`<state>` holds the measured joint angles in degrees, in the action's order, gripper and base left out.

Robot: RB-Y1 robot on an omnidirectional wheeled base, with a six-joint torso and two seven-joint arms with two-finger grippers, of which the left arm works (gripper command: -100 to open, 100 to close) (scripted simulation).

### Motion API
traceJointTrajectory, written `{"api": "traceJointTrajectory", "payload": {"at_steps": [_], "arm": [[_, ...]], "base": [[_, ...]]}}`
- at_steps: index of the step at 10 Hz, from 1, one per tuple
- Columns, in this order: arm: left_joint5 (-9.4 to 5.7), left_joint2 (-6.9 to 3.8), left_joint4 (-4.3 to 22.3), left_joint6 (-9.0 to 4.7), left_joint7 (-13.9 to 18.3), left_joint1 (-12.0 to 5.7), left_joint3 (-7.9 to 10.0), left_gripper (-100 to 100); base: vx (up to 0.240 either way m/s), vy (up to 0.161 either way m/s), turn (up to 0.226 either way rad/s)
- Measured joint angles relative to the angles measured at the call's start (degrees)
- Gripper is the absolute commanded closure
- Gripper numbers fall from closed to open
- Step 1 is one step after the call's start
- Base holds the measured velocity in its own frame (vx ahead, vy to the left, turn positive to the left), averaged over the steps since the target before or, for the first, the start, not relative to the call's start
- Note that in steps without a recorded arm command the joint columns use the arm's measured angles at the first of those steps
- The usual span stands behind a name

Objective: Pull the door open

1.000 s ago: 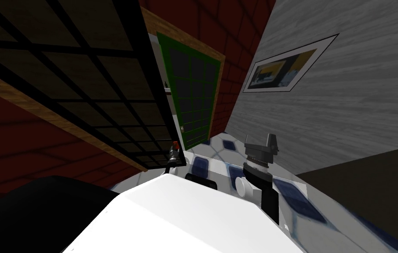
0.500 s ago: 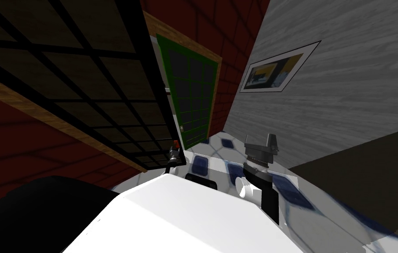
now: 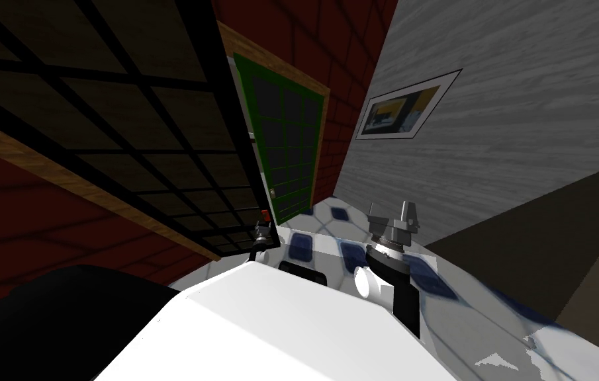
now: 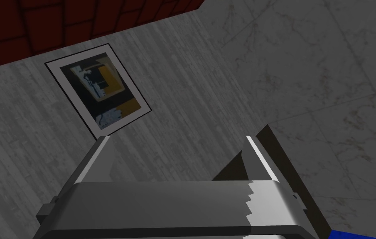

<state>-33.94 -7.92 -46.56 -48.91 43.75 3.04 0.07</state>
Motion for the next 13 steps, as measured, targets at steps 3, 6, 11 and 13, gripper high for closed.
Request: {"api": "traceJointTrajectory", "payload": {"at_steps": [3, 6, 11, 13], "arm": [[-1.59, -0.18, -0.11, -0.19, 3.95, -0.04, -0.89, -100], [-3.62, -0.42, -0.22, -0.42, 8.34, -0.12, -2.03, -100], [-6.77, -0.8, -0.44, -0.76, 15.82, -0.21, -3.78, -100], [-7.57, -0.89, -0.48, -0.86, 18.06, -0.24, -4.23, -100]], "base": [[-0.052, 0.018, -0.053], [-0.067, 0.021, -0.066], [-0.062, 0.011, -0.056], [-0.048, 0.011, -0.048]]}}
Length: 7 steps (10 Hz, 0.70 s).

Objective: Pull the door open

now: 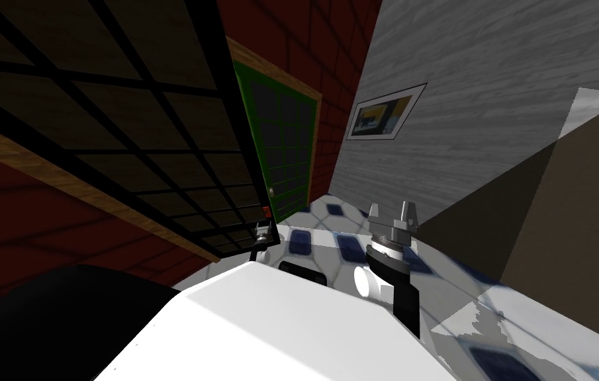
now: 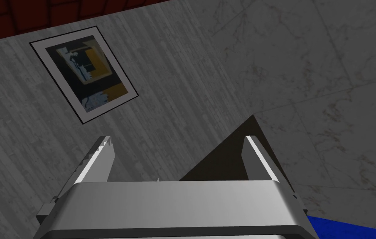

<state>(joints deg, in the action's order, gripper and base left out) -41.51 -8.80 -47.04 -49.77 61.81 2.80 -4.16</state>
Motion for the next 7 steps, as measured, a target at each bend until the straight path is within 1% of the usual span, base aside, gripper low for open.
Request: {"api": "traceJointTrajectory", "payload": {"at_steps": [2, 4, 5, 6, 7], "arm": [[-1.12, -0.12, -0.07, -0.14, 2.93, -0.04, -0.63, -100], [-1.97, -0.23, -0.13, -0.23, 5.24, -0.06, -1.1, -100], [-2.01, -0.23, -0.13, -0.23, 5.45, -0.06, -1.12, -100], [-2.17, -1.38, 0.36, -0.31, 6.46, 0.16, -1.1, -100], [-2.29, -2.18, 0.08, -0.36, 7.44, 0.91, -1.1, -100]], "base": [[-0.061, 0.014, -0.053], [-0.03, 0.006, -0.019], [0.116, -0.013, -0.056], [0.191, -0.012, -0.048], [0.185, -0.007, -0.052]]}}
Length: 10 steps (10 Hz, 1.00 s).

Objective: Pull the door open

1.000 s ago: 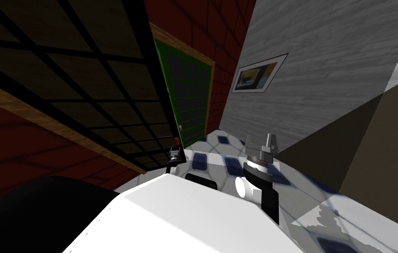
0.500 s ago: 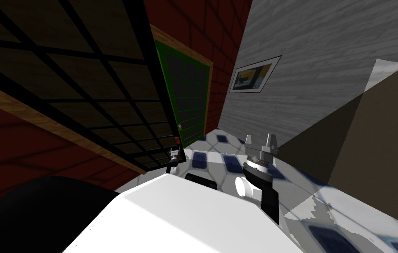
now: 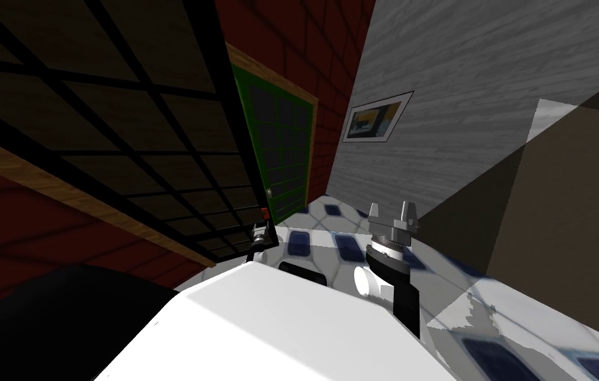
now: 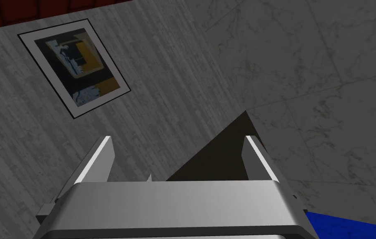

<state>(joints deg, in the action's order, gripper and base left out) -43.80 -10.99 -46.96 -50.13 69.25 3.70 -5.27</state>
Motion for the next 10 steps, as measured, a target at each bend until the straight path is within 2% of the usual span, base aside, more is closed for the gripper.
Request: {"api": "traceJointTrajectory", "payload": {"at_steps": [2, 5, 8, 9, 10], "arm": [[-0.13, -1.56, 1.62, -0.8, 2.26, 0.16, -0.16, -100], [-0.61, -4.43, 1.55, -1.12, 5.38, 1.97, -0.13, -100], [-0.87, -7.25, 3.71, -2.06, 9.05, 2.43, -0.31, -100], [-0.86, -7.35, 3.83, -2.22, 9.39, 2.45, -0.33, 100], [-0.86, -7.28, 3.75, -2.13, 9.2, 2.42, -0.32, 100]], "base": [[0.168, 0.01, -0.048], [0.151, 0.006, -0.041], [0.121, -0.003, -0.032], [-0.008, 0.003, 0.006], [-0.023, 0.008, 0.005]]}}
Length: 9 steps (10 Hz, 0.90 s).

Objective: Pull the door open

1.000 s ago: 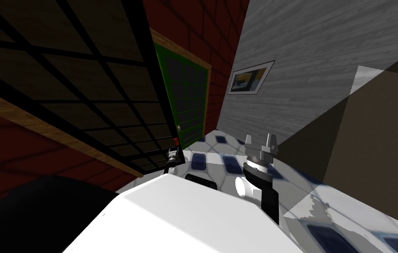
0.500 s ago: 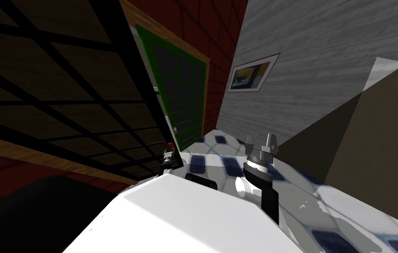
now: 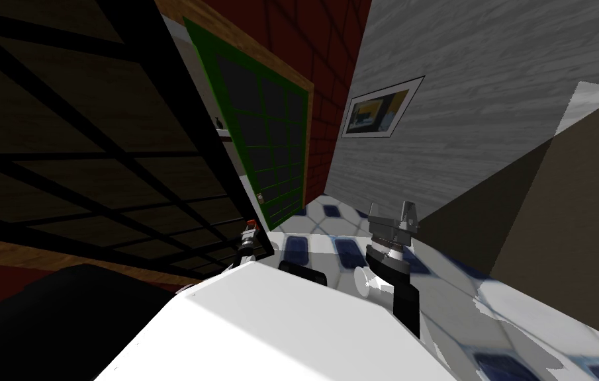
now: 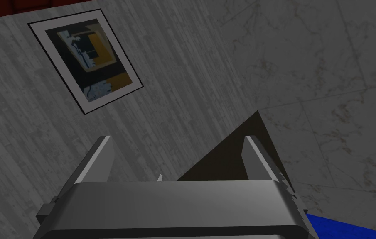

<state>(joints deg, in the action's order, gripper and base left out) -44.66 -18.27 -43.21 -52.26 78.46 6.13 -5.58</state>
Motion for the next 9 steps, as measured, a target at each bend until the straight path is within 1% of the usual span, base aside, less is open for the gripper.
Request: {"api": "traceJointTrajectory", "payload": {"at_steps": [4, 5, 6, 8, 9], "arm": [[0.04, 0.06, 0.0, 0.19, -0.21, 0.0, -0.06, 100], [0.04, 0.07, 0.01, 0.2, -0.2, 0.01, -0.07, 100], [0.23, -0.17, -0.65, 0.32, -0.04, 0.23, -0.49, 100], [0.99, -0.87, -0.43, 0.03, 1.35, -0.37, -1.93, 100], [1.35, -1.02, -0.84, 0.07, 1.86, -0.12, -2.7, 100]], "base": [[-0.007, 0.001, -0.005], [-0.099, 0.026, -0.044], [-0.21, 0.041, -0.097], [-0.238, 0.0, -0.079], [-0.233, -0.012, -0.062]]}}
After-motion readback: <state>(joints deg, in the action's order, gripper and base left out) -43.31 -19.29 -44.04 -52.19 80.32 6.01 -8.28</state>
